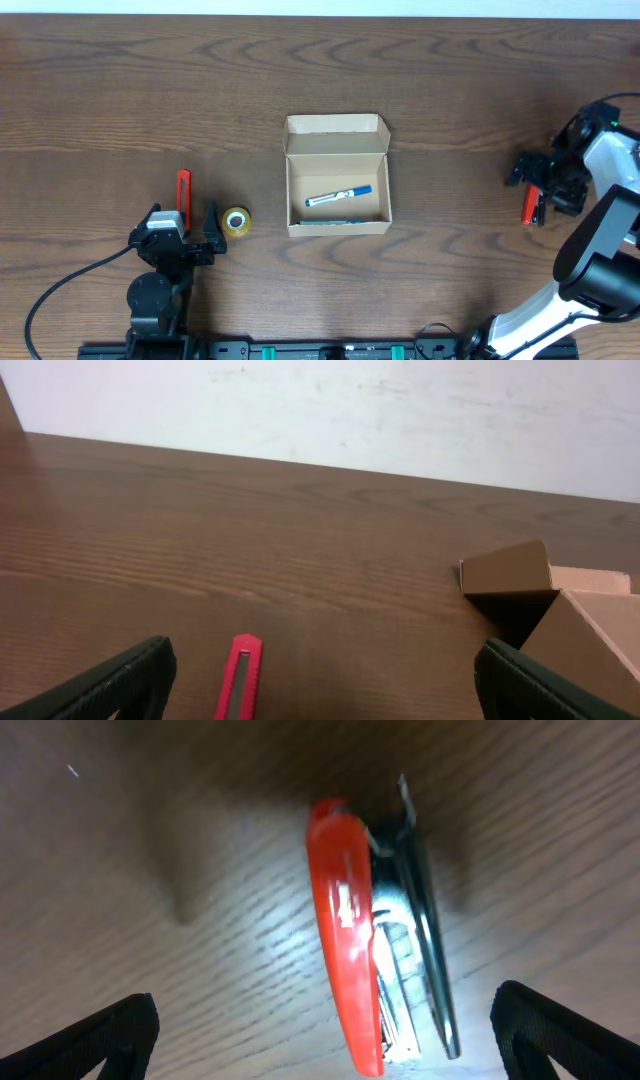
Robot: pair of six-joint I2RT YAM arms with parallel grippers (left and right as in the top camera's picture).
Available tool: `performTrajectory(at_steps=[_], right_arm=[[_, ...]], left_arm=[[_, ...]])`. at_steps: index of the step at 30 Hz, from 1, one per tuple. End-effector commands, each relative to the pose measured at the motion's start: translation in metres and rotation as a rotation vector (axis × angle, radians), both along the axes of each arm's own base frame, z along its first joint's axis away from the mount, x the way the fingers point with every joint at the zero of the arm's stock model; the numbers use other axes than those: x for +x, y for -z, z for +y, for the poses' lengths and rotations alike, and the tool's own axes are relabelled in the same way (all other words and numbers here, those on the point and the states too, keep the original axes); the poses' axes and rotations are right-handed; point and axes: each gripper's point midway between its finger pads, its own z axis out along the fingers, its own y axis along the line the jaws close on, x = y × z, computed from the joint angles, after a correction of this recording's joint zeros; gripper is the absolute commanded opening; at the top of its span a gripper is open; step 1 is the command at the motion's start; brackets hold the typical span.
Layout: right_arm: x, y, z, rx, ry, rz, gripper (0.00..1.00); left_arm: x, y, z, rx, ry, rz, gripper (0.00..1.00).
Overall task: Pack container
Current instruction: 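Move the right gripper over the red stapler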
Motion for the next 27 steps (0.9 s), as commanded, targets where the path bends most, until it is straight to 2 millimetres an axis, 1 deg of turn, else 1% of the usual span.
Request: performTrajectory(at_steps=[1,6,13,22,27], right_arm=[[0.000,0.002,0.004,0.018,-0.030,-0.009,0.99],[-0.002,0.005,0.004,0.018,-0.080,-0.007,0.99],[0.003,0.006,0.002,0.007,-0.108,-0.027,0.99],[0.000,0.020,0.008,0.024,-0.112,-0.043,0.99],[-0.001,0.023,0.008,0.022,-0.111,-0.044,0.99]], left_arm=[[-0.002,0.020,-0.005,-0.009,0.026,0.061,0.95],[-0.002,0.020,-0.005,-0.009,0.026,0.062,0.95],[-0.002,0.020,-0.005,-0.009,0.026,0.061,0.95],[-0.002,0.020,-0.005,-0.009,0.026,0.061,0.95],[-0.002,0.020,-0.005,-0.009,0.026,0.061,0.95]])
